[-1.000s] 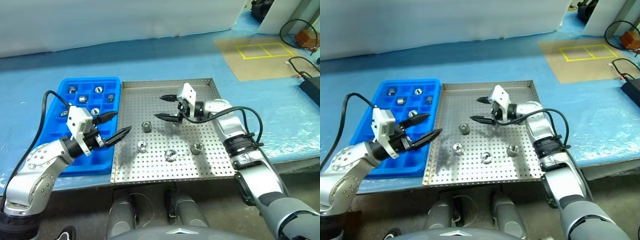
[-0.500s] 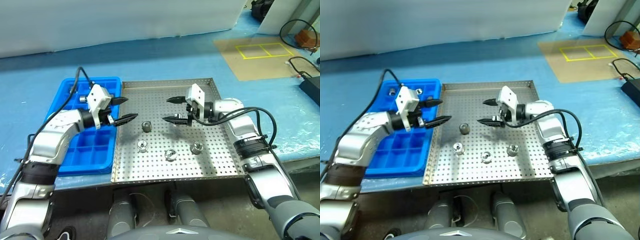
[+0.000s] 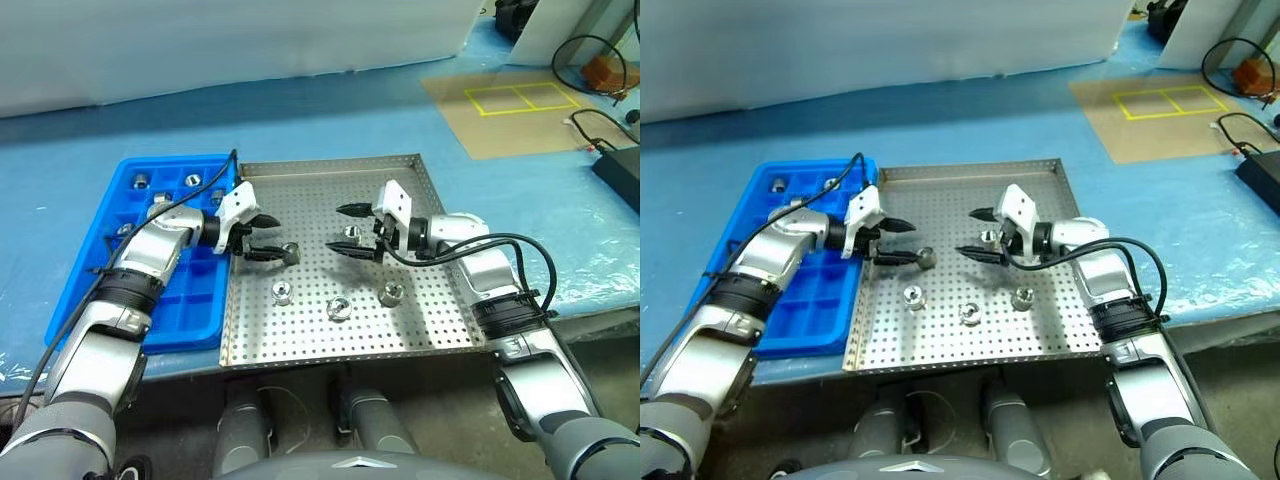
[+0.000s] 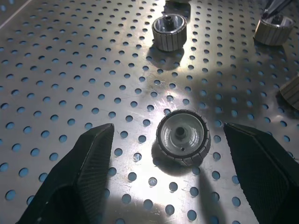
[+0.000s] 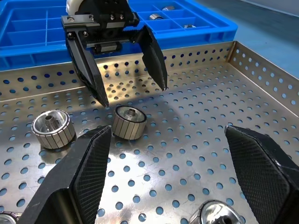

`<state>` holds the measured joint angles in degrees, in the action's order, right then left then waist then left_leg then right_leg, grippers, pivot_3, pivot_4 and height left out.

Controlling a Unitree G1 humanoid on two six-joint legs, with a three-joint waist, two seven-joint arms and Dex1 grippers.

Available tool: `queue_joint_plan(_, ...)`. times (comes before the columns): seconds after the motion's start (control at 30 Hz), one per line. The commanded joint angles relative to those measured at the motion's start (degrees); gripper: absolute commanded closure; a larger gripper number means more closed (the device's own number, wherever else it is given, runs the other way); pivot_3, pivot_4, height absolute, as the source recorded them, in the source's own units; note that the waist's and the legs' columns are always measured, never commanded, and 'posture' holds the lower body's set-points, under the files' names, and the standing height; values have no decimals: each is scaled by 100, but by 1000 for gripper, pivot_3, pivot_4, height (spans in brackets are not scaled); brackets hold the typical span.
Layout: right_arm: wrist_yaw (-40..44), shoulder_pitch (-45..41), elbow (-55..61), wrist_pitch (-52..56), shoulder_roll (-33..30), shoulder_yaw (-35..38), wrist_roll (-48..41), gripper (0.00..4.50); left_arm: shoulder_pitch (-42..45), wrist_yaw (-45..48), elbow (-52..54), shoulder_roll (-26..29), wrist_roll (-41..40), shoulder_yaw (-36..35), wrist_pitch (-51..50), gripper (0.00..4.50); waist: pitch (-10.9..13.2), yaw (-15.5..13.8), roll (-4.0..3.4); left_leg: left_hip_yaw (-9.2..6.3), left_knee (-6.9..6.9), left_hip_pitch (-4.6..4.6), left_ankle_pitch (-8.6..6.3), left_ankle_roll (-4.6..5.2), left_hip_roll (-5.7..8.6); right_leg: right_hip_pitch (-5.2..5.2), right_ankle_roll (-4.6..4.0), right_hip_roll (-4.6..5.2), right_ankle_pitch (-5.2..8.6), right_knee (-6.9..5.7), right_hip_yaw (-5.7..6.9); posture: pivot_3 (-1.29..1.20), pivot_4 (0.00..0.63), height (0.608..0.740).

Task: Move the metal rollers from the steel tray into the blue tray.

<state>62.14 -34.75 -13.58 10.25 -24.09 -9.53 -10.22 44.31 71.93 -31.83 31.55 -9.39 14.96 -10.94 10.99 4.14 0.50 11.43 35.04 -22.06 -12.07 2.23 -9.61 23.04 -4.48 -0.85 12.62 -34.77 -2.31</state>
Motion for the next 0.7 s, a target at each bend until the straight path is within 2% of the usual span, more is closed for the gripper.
queue_joint_plan(0.03,-113,69,379,17,5,99,-121,514,301,196,-466,-144,194,42,208,510,0,22,0,0,0,0,0,1,2,-1,0,1,0,1,0,-514,150,740)
queue_joint_plan(0.27,-299,284,587,67,-20,88,-92,514,330,407,-741,-396,507,187,343,510,0,142,-1,-12,-1,-6,-5,9,8,-7,4,9,2,9,13,-543,150,740)
queue_joint_plan(0.57,-501,305,590,18,14,75,-65,514,224,516,-807,-397,980,409,561,510,0,283,-3,-25,-1,-5,-4,14,5,-28,4,19,4,16,44,-554,150,740)
queue_joint_plan(0.7,-545,301,562,-9,27,56,-61,478,134,705,-736,-304,952,345,562,1412,0,323,-3,-26,-1,1,-5,12,6,-42,5,26,4,23,52,-549,150,740)
